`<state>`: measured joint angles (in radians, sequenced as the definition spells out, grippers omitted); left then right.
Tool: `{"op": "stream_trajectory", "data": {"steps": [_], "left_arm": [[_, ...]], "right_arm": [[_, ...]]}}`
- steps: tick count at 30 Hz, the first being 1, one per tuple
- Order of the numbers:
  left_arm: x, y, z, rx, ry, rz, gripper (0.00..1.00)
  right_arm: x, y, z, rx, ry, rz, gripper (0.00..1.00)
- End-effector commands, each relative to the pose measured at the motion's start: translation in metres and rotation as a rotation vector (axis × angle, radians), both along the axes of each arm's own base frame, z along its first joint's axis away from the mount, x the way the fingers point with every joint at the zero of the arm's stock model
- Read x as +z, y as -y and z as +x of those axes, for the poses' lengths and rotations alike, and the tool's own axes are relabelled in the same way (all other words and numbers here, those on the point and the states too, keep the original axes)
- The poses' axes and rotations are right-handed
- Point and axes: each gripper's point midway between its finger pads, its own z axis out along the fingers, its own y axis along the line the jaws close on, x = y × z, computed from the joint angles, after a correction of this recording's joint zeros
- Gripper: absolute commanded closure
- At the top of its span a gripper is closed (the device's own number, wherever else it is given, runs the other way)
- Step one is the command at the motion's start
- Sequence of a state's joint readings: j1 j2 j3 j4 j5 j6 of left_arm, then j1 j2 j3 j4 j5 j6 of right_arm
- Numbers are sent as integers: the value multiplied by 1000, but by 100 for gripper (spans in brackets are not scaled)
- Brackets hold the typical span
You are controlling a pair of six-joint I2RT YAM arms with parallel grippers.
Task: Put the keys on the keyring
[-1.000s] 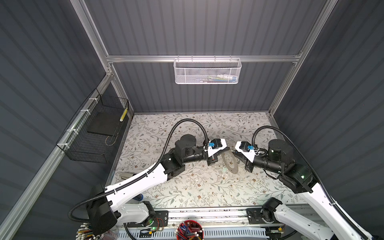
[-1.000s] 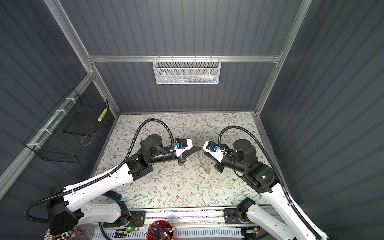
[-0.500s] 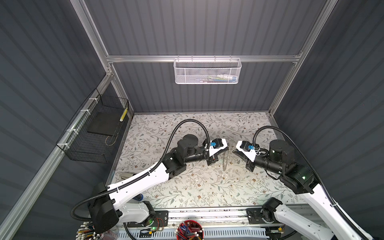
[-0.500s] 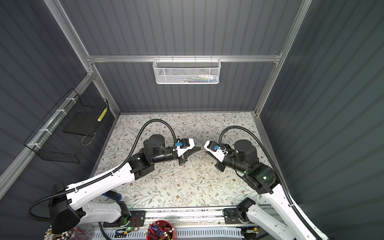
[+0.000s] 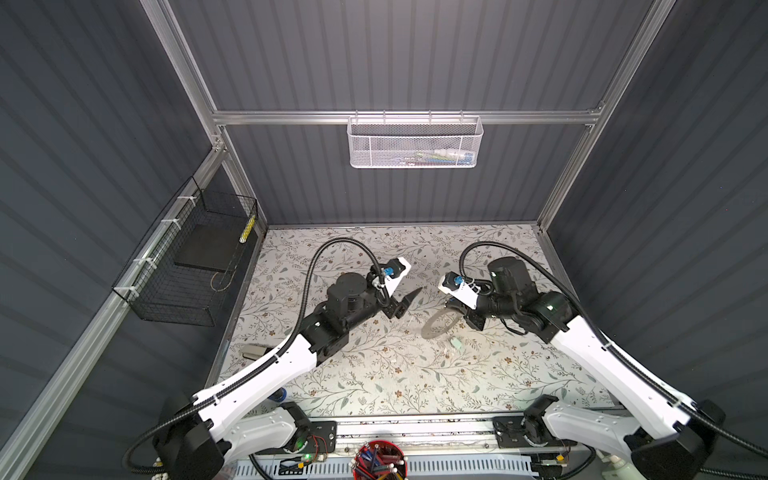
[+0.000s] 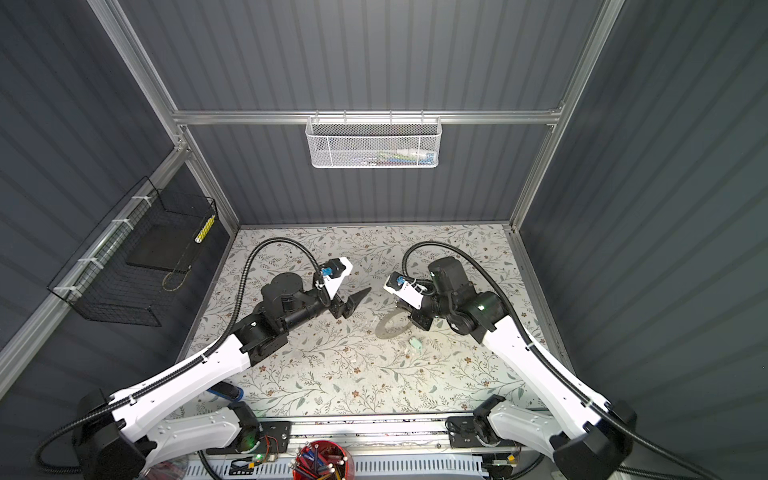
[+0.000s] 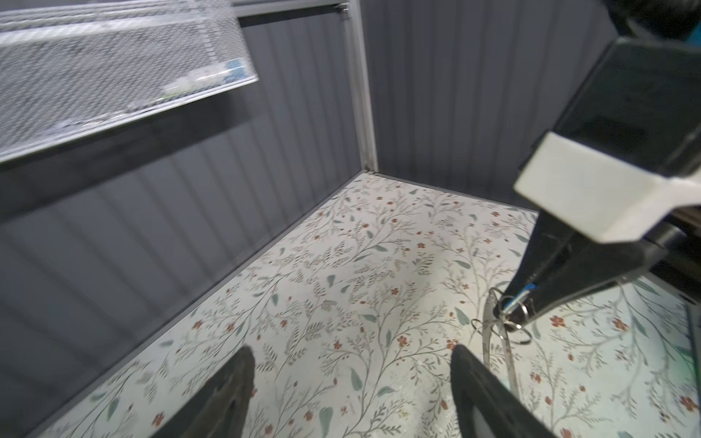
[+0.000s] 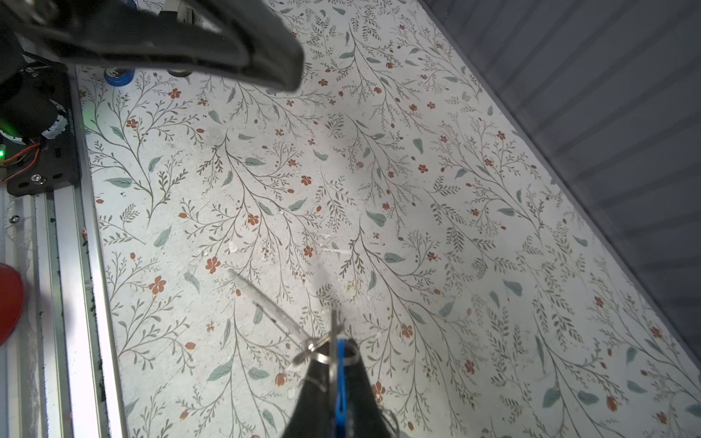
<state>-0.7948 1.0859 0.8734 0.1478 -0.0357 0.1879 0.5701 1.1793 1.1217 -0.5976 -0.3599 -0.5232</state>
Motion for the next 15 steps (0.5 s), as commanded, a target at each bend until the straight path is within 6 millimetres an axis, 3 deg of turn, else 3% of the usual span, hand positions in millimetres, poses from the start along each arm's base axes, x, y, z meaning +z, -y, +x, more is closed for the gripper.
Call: {"op": "stream_trajectory", "data": {"steps": [1, 4, 8, 11, 15], "left_arm": [[10, -43, 14, 229, 14, -20, 11], [9, -69, 19, 357, 29, -13, 6], [2, -88, 25, 463, 14, 13, 4], [-11, -87, 25, 460, -13, 34, 4], [-27, -84, 27, 457, -28, 44, 4]], "right_arm": [[31, -30, 21, 85, 71, 85, 100], [36, -53, 38, 160, 98, 80, 100], [16, -70, 51, 246, 100, 64, 100], [-28, -65, 53, 246, 39, -21, 100], [-87, -36, 53, 175, -73, -135, 100]]}}
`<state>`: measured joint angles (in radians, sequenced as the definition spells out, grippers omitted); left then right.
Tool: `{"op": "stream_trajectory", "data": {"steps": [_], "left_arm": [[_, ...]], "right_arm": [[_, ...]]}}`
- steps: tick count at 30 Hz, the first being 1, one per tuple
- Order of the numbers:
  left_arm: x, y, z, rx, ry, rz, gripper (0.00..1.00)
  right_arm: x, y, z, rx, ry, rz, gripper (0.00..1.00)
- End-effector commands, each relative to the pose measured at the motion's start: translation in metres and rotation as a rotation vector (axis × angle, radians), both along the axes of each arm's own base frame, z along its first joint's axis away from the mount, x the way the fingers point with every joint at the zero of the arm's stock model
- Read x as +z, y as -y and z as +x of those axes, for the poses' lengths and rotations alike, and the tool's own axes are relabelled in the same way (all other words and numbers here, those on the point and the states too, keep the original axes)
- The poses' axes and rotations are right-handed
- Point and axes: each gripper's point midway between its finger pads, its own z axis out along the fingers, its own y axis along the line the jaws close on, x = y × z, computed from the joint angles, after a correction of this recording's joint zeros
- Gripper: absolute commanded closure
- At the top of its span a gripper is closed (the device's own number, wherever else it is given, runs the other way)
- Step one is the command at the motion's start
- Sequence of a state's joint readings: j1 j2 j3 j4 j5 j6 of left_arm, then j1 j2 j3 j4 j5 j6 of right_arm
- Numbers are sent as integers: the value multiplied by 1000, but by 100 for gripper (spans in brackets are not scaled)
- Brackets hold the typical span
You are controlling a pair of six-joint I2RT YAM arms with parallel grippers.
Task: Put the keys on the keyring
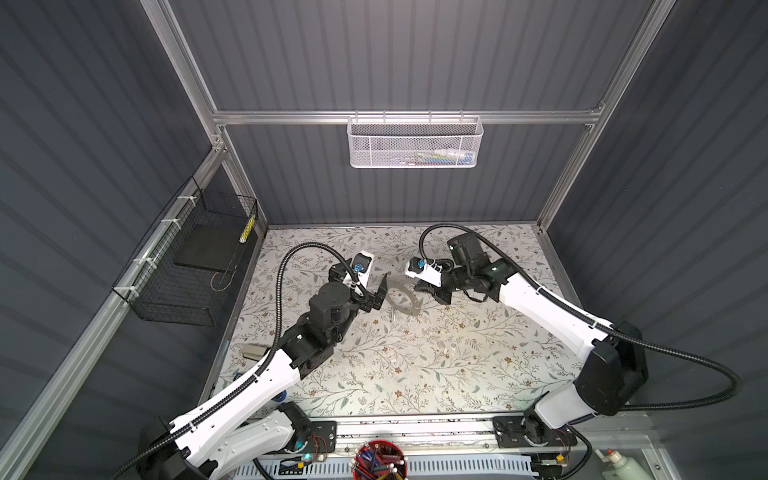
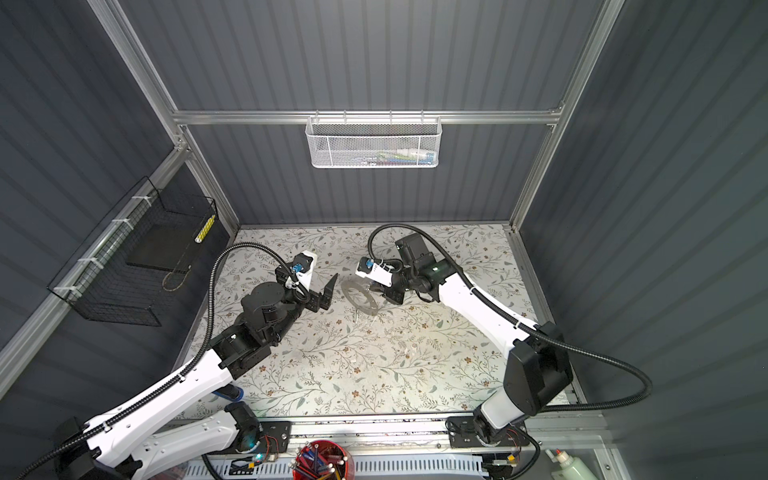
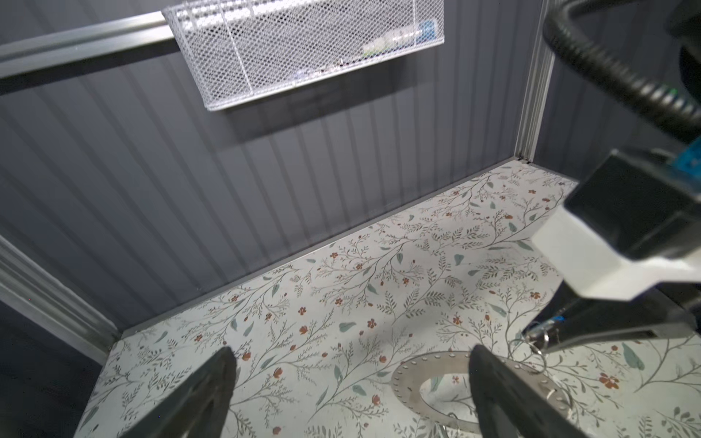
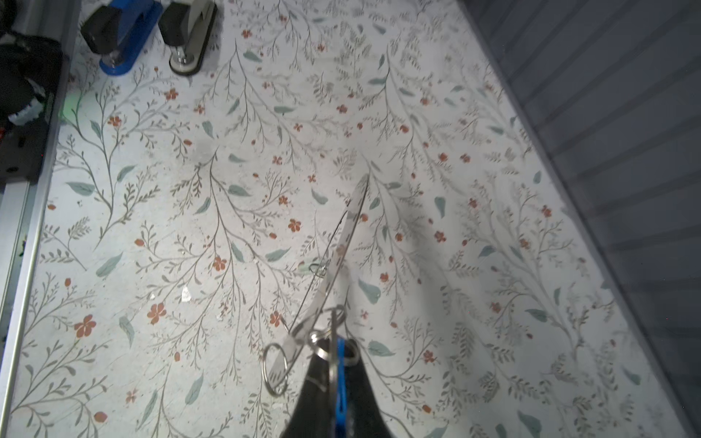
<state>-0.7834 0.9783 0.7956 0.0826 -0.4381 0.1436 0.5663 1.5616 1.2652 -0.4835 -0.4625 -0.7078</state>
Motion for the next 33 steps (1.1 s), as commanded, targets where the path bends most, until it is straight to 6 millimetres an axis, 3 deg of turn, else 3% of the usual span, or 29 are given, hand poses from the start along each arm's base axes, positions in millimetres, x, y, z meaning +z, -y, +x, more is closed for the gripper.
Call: {"op": "stream_trajectory", "data": {"steps": [1, 5, 10, 13, 19, 28, 33], "left_arm": [[-17, -4, 5, 40, -29, 10, 4], [-29, 6, 12, 22, -53, 54, 4], [-40, 13, 17, 10, -70, 76, 2], [-45, 13, 19, 13, -76, 81, 2], [-52, 11, 20, 19, -88, 95, 1], [-58, 10, 21, 18, -100, 92, 0], [-52, 7, 19, 21, -84, 72, 0]], "right_arm": [[-42, 26, -3, -42, -70, -87, 100], [-69, 53, -2, -131, -136, -125, 100], [-109, 87, -13, -169, -180, -294, 100], [-123, 102, -16, -196, -199, -338, 100], [-149, 127, -23, -230, -253, -443, 100], [-165, 150, -36, -302, -336, -560, 100], [-152, 171, -28, -424, -228, -599, 68]]}}
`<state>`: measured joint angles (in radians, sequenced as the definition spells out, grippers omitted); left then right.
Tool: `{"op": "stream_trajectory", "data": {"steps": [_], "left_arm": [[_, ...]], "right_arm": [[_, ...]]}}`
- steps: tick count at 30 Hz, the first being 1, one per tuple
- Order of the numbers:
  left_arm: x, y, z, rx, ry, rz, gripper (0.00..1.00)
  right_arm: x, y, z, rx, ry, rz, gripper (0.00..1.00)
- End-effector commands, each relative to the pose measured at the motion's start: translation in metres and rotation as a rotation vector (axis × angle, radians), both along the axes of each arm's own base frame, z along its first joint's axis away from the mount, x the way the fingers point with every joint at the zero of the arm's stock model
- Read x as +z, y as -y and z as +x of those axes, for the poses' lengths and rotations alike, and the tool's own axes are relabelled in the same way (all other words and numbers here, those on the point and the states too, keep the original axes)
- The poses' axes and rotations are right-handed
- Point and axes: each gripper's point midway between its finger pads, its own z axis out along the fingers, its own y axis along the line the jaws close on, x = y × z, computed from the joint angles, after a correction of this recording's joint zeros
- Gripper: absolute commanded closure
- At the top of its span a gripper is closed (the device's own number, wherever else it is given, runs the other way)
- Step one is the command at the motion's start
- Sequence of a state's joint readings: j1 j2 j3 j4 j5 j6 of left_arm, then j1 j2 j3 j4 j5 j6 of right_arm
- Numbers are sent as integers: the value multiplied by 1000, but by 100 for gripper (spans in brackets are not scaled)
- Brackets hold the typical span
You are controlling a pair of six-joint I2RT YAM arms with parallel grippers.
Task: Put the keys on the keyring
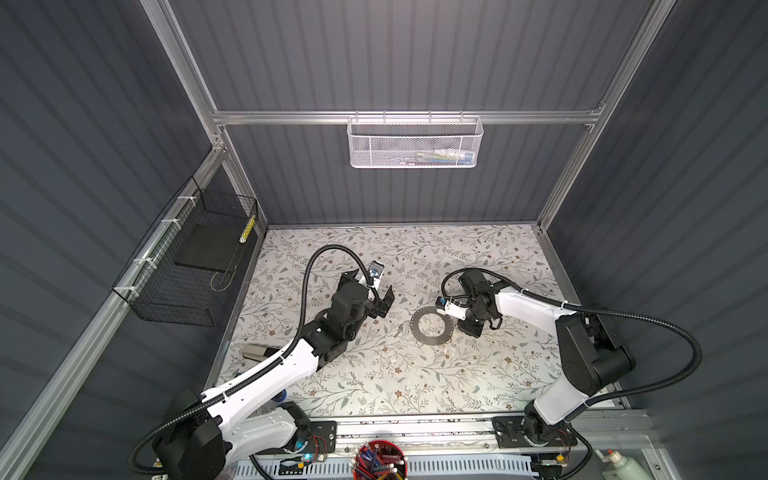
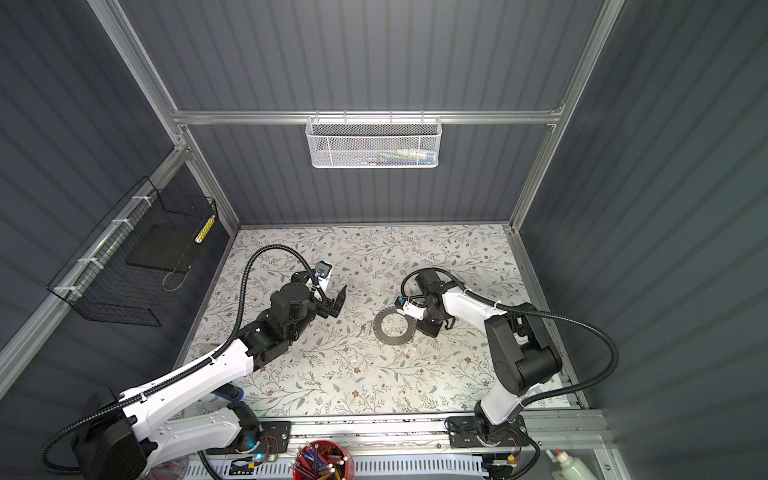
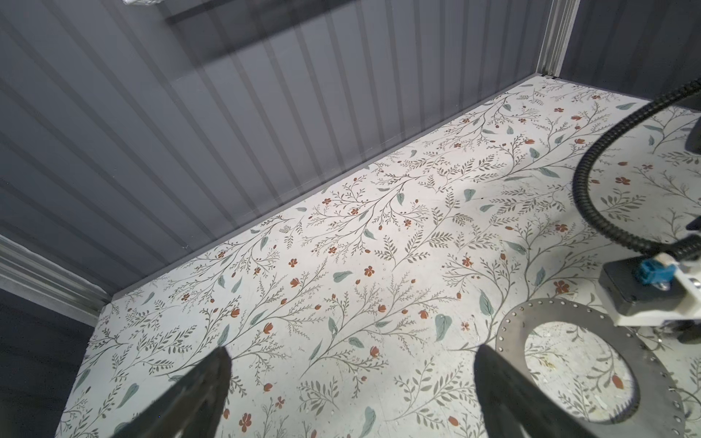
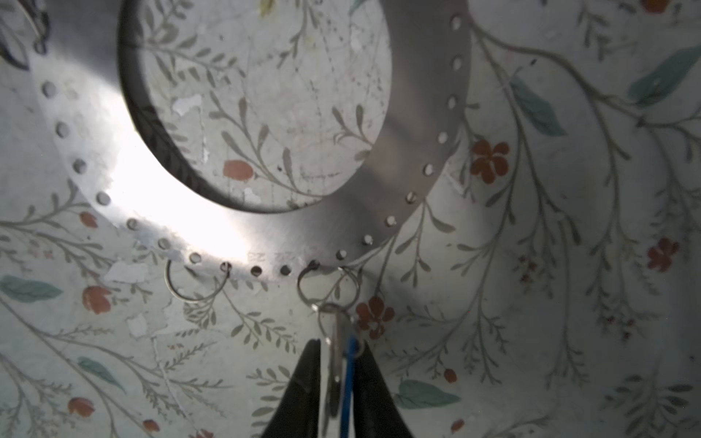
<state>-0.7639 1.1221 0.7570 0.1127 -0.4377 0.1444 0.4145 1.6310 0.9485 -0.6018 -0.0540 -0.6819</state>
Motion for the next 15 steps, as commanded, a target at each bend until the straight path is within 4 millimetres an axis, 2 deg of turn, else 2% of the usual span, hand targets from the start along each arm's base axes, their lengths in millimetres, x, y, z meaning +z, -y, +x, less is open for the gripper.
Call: {"op": "stream_trajectory", "data": {"steps": [1, 5, 8, 9, 11, 13, 15], "left_arm": [[9, -5, 0, 8, 27, -29, 0], [4, -16, 4, 52, 32, -5, 0], [-3, -36, 15, 126, 33, -5, 0], [-8, -48, 21, 171, 30, -20, 0], [-19, -88, 36, 336, 17, -89, 0], [-40, -131, 51, 480, -39, -172, 0], [-63, -158, 58, 563, -56, -164, 0]], "right_arm": [[15, 21, 2, -58, 91, -69, 62], [29, 41, 5, -77, 183, -140, 46], [45, 58, 26, -169, 331, -145, 36], [54, 63, 36, -230, 394, -109, 32], [79, 63, 57, -341, 516, 31, 27], [102, 63, 73, -438, 642, 192, 22], [118, 67, 86, -515, 749, 328, 17]]}}
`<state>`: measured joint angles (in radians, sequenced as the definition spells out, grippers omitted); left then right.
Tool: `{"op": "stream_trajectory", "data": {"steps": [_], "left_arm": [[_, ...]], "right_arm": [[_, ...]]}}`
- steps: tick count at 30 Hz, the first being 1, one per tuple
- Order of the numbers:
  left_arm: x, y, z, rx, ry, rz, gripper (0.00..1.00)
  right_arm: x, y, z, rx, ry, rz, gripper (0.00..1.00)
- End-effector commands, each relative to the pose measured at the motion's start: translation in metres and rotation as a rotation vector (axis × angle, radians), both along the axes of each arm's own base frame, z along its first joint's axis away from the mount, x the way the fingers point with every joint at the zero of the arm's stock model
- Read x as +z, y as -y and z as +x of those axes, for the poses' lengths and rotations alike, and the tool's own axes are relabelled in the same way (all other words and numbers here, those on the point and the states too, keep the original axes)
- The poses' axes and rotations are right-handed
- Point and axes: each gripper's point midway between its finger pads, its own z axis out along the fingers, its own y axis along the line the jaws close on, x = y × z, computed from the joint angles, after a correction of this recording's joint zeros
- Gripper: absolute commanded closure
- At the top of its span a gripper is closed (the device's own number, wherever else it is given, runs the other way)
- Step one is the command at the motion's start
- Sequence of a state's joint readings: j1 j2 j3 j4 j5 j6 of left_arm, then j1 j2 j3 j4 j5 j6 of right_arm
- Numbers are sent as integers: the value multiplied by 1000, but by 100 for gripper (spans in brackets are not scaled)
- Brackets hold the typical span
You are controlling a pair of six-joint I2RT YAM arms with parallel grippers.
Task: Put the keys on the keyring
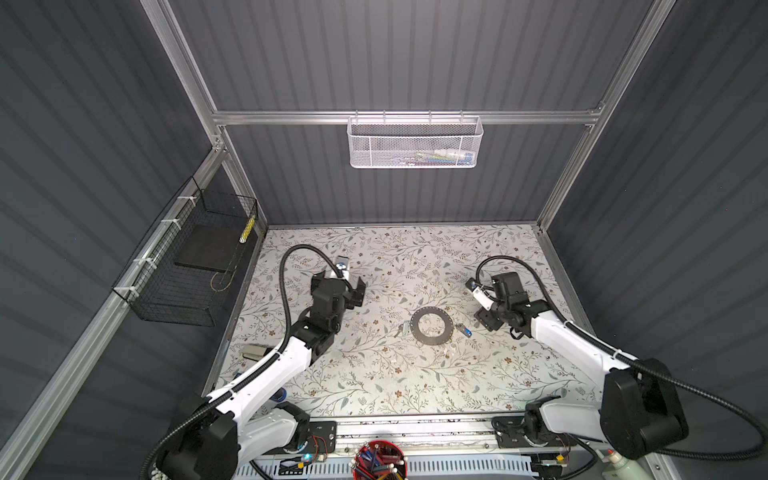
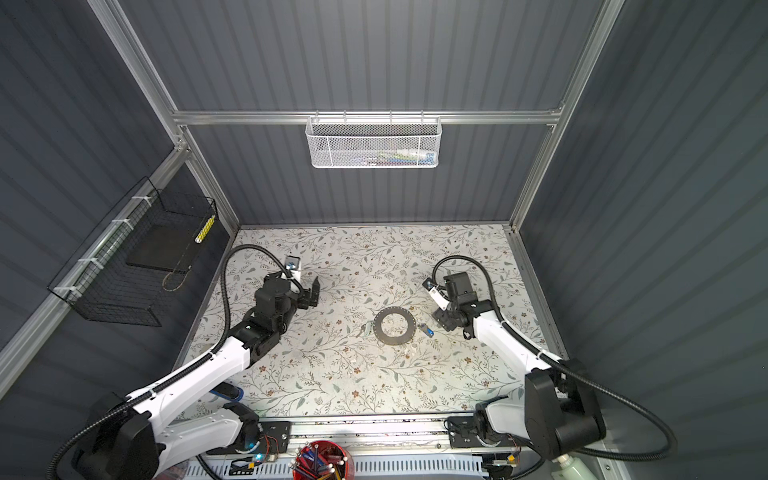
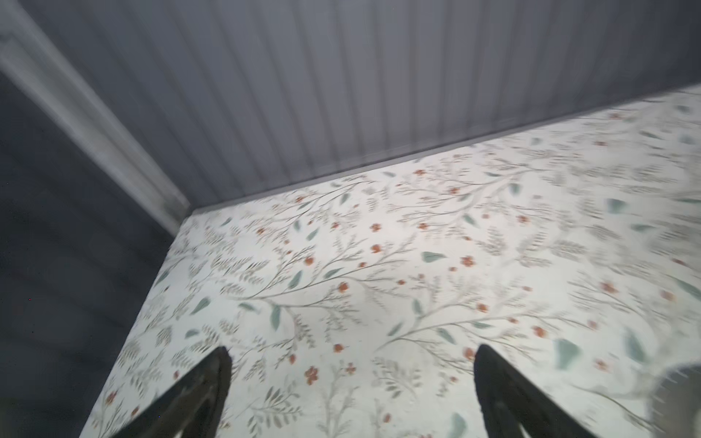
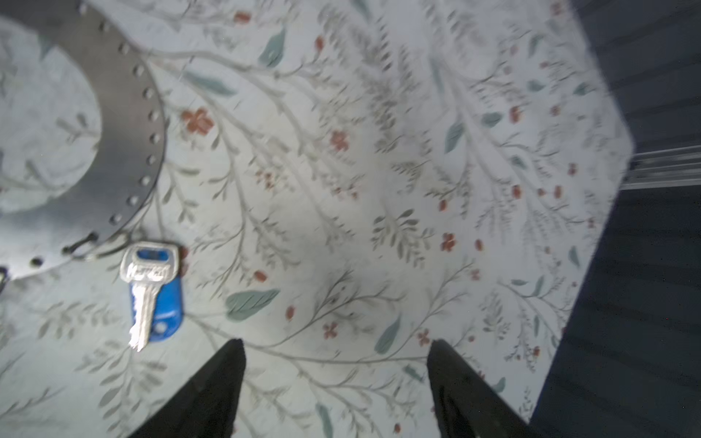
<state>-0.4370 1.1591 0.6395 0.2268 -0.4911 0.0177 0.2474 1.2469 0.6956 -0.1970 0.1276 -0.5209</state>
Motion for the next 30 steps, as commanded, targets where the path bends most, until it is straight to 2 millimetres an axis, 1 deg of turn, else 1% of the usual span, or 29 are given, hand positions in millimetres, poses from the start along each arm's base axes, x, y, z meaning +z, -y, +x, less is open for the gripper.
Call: {"op": "stream_trajectory", "data": {"steps": [1, 3, 4, 5, 6, 8, 9, 10, 12, 15, 17, 19, 20, 23, 26, 28, 29, 30], "left_arm": [[-34, -50, 12, 198, -15, -62, 0], [-56, -64, 18, 234, -42, -21, 0], [-66, -69, 21, 240, -44, -14, 0], [-74, -72, 24, 241, -42, -17, 0], [-82, -73, 27, 238, -31, -27, 0], [-97, -72, 34, 206, -60, 14, 0], [-106, -73, 37, 202, -59, 30, 0], [-107, -72, 39, 187, -28, 45, 0], [-109, -73, 37, 171, 1, 42, 0], [-115, -76, 32, 155, 51, 7, 0], [-122, -77, 30, 156, 56, -1, 0], [-122, -75, 32, 138, 70, 5, 0], [-125, -74, 33, 135, 50, 6, 0], [-127, -73, 36, 131, 32, 3, 0], [-128, -74, 36, 130, 22, 2, 0], [-128, -74, 37, 129, 21, 0, 0], [-128, -73, 38, 125, 20, -1, 0], [-129, -74, 38, 125, 16, -3, 0]], "right_arm": [[45, 2, 39, -116, 307, 267, 15], [44, 14, 46, -172, 374, 336, 12], [42, 19, 47, -181, 402, 374, 11], [41, 25, 49, -210, 423, 381, 10], [41, 31, 51, -237, 399, 366, 9], [50, 37, 51, -205, 475, 344, 7], [57, 46, 51, -230, 536, 364, 5], [60, 53, 49, -251, 541, 398, 5], [63, 59, 44, -254, 527, 460, 3], [61, 68, 41, -300, 518, 491, 1], [64, 68, 39, -297, 542, 498, 1], [59, 65, 38, -294, 487, 522, 1], [56, 63, 38, -294, 469, 534, 1], [51, 61, 35, -299, 456, 571, 1], [48, 43, 32, -212, 470, 672, 1], [41, 39, 34, -175, 491, 685, 1], [31, 38, 35, -172, 473, 678, 1], [27, 37, 36, -156, 501, 685, 1]]}}
